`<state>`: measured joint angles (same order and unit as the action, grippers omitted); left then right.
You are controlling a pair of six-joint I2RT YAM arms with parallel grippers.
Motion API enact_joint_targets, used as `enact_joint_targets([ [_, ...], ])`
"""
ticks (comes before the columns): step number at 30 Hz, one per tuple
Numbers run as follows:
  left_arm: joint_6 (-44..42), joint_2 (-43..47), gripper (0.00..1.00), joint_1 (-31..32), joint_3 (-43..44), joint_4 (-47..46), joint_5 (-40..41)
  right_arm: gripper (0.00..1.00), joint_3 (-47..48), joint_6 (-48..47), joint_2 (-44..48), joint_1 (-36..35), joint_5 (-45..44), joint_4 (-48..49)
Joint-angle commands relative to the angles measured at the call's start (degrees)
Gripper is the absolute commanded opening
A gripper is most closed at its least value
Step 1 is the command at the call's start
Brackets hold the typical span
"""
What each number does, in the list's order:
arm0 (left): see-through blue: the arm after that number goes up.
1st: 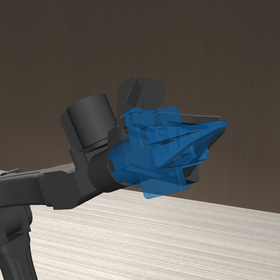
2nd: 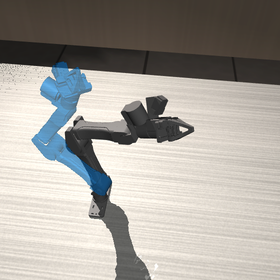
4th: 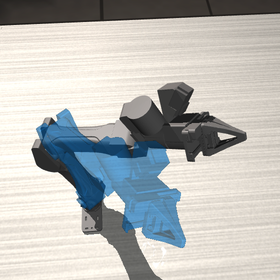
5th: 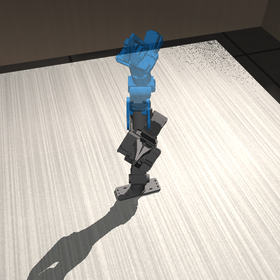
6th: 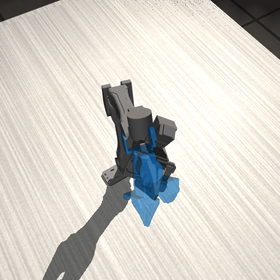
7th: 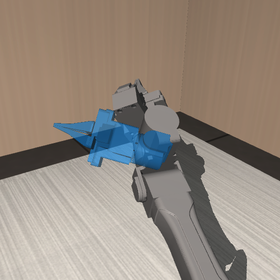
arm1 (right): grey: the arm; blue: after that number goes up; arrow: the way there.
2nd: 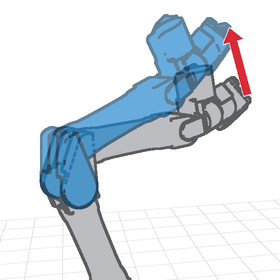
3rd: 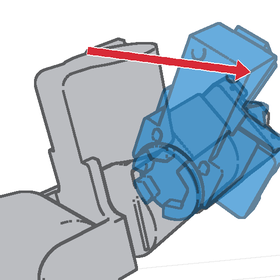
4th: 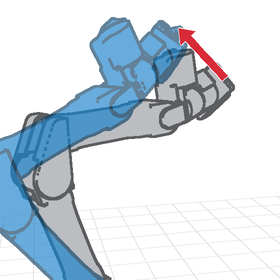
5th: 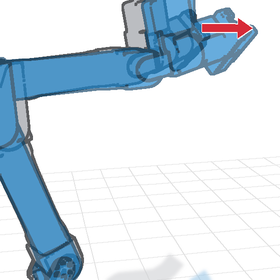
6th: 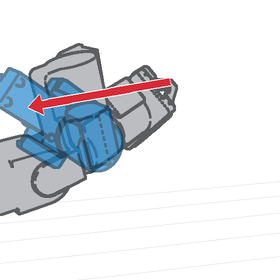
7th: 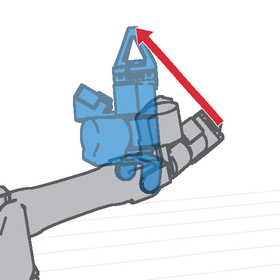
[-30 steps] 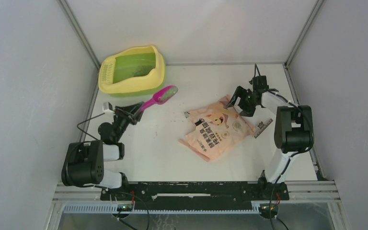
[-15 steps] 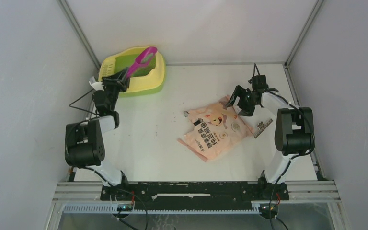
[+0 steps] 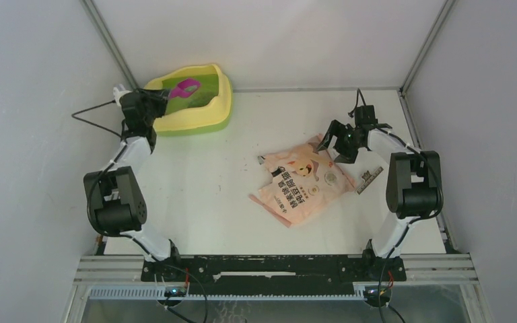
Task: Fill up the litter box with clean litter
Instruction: Pour the cat litter into the litter box.
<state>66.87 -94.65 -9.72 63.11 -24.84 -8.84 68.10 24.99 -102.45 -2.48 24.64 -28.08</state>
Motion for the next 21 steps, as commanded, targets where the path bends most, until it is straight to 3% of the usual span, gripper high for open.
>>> enact_joint_targets([
  [1,-21.99,-0.55,0.05,2.53,15.13,17.07,7.96,0.94,2.22,-0.67,3.84,0.34,2.35,-0.75],
  [9,-50.76,-11.95,0.06,13.13,39.00,39.26,24.89,0.95,2.22,-1.06,5.54,1.13,2.46,-1.73],
  [14,-58.58,-16.78,0.05,16.79,46.43,46.90,31.69,0.95,2.26,-1.45,5.92,1.68,2.62,-2.24],
  [21,-62.06,-14.96,0.04,18.53,46.22,48.06,39.54,0.95,2.24,-1.18,5.69,1.60,3.13,-1.84],
])
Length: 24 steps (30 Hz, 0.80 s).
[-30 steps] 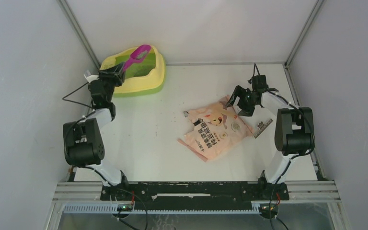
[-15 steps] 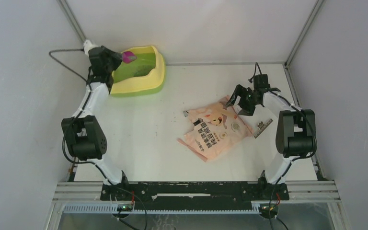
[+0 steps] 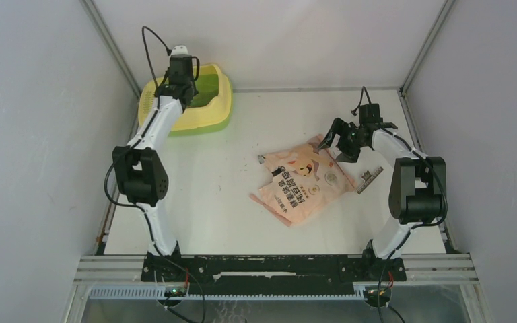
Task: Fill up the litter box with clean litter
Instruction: Pour the cat litter into the litter box.
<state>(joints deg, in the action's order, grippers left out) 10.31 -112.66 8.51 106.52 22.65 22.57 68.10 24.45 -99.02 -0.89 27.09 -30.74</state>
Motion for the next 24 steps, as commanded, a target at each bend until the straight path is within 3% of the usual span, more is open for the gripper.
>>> enact_joint_targets([
  [1,-4.86,3.95,0.04,0.28,2.63,0.48,8.08,0.95,2.23,-0.55,2.21,-0.10,0.80,0.91],
  [5,-1.21,10.66,0.04,0.21,-0.37,-1.40,5.01,0.95,2.03,-0.54,2.14,-0.63,0.60,1.06],
  [13,10.97,30.04,0.05,-0.05,-8.33,-0.46,-9.19,0.95,0.35,-0.45,4.29,-0.62,0.40,1.65],
  [17,20.53,38.86,0.07,-1.59,-18.91,-2.09,-22.78,0.95,-0.27,-0.49,5.93,-0.39,0.37,1.54],
  [24,35.16,47.67,0.08,-3.52,-48.91,-15.09,-42.15,0.95,-2.07,-0.76,8.77,-0.40,0.12,1.56],
])
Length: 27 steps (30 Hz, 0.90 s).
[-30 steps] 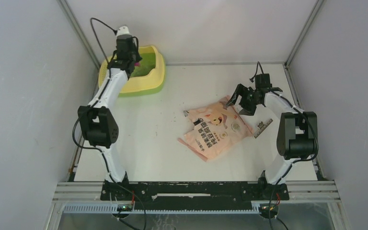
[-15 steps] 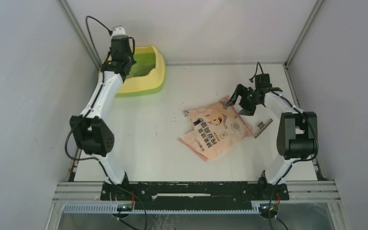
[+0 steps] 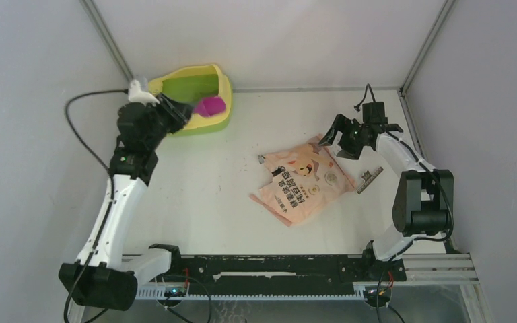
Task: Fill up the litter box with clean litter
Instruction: Pour the cat litter into the litter box, then place the spatula at the center of the board.
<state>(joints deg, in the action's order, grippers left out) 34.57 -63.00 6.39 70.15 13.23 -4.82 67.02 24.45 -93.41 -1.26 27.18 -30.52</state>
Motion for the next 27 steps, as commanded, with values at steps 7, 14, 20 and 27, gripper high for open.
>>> enact_joint_targets([
  [7,12.57,-9.19,0.07,-7.75,-19.25,-7.04,-19.03,0.95,-2.84,-0.28,4.06,-0.98,-0.14,2.16],
  [14,14.78,-23.62,0.07,-15.08,-16.57,-12.97,-28.94,0.95,-2.80,0.26,4.83,-3.04,-1.43,1.93],
  [20,13.28,-31.93,0.19,-19.23,-14.04,-11.51,-29.41,0.95,-2.82,0.01,4.50,-3.92,-2.10,1.43],
  [27,14.11,-37.20,0.47,-21.47,-10.86,-12.02,-28.06,0.95,-3.16,-0.80,8.43,-6.87,-2.68,-0.64],
])
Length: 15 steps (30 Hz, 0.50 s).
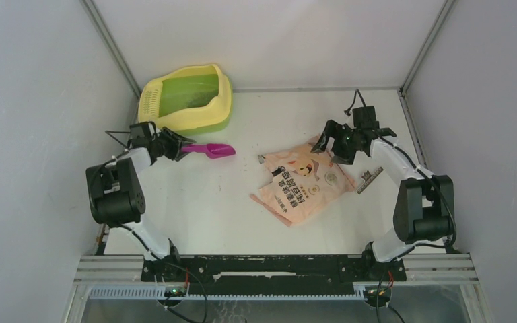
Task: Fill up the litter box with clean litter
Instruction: Place the spatula at the center of the board.
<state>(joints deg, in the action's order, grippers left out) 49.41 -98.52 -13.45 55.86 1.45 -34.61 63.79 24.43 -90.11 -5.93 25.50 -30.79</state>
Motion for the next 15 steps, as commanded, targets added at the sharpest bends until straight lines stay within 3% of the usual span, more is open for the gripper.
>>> enact_joint_targets([
  [1,-0.57,-2.05,0.49,-1.83,3.63,-0.26,1.64,0.95,-0.46,-0.62,6.31,-2.72,-1.10,-0.19],
  [5,-1.12,-1.46,0.58,-2.36,2.89,-0.31,3.23,0.96,-3.28,0.45,10.79,-5.18,-1.82,0.02],
  [8,-0.64,-1.15,0.80,-2.56,2.86,-1.15,3.59,0.96,-7.18,2.01,14.54,-8.03,-2.53,1.00],
  [14,-0.75,2.26,0.88,-2.71,2.73,1.50,8.41,0.96,-18.73,8.07,23.88,-16.06,-5.92,4.62],
  [15,-0.94,3.52,0.98,-2.58,2.29,1.97,9.36,0.96,-20.52,9.25,25.17,-17.69,-6.78,5.29],
])
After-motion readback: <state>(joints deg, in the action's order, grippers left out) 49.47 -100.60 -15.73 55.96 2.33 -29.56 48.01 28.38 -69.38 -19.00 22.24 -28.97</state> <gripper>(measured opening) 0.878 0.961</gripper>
